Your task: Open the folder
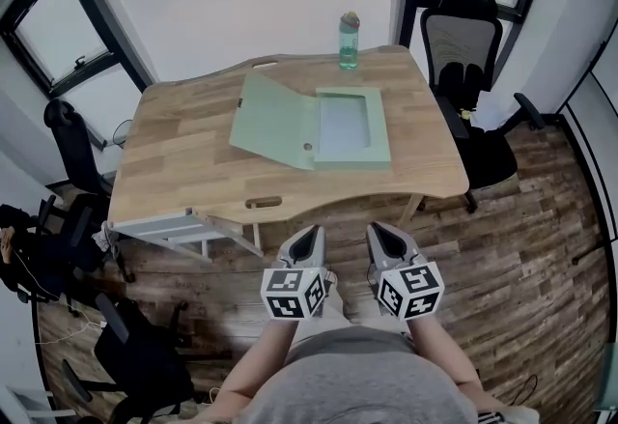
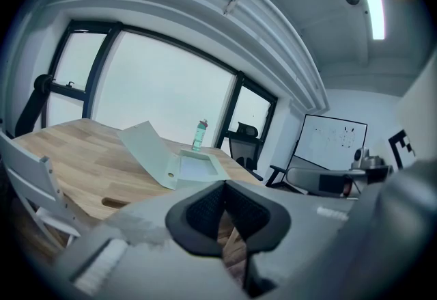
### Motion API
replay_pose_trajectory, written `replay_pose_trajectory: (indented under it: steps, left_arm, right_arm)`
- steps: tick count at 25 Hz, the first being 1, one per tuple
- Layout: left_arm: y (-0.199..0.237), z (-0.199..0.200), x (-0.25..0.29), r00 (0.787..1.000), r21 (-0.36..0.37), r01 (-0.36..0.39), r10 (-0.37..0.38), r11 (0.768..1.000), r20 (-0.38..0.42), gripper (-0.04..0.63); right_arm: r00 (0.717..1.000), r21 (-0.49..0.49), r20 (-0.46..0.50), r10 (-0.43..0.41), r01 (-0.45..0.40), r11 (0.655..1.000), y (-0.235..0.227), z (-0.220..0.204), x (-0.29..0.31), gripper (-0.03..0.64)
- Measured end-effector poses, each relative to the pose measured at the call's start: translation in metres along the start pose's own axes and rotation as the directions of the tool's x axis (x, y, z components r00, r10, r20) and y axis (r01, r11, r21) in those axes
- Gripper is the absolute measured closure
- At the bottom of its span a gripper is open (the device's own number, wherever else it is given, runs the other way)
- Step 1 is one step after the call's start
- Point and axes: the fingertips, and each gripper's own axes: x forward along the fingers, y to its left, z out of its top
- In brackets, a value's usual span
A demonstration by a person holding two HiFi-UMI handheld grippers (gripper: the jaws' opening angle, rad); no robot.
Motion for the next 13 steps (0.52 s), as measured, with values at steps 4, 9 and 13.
replay_pose_trajectory:
  steps: [4,9,13]
  left_arm:
    - [0.004,0.001,0.0,1.0,-0.006,-0.004,0.004,1.0,0.001,0.591]
    - [0.008,0.002,0.001,1.0,-0.013,-0.006,0.006,1.0,0.0,0.591]
    - [0.013,0.005,0.003,1.0,-0.024,-0.009,0.009,1.0,0.003,0.591]
  right_arm:
    - [1.0,-0.001,-0.004,0.003,-0.003,1.0,0.001,-0.001,0.004,0.617]
    - [1.0,-0.001,-0.009,0.017,-0.017,1.0,0.004,0.0,0.01,0.617]
    - [1.0,-0.004,-0.007,0.022,-0.022,1.0,0.006,0.003,0.016,0.617]
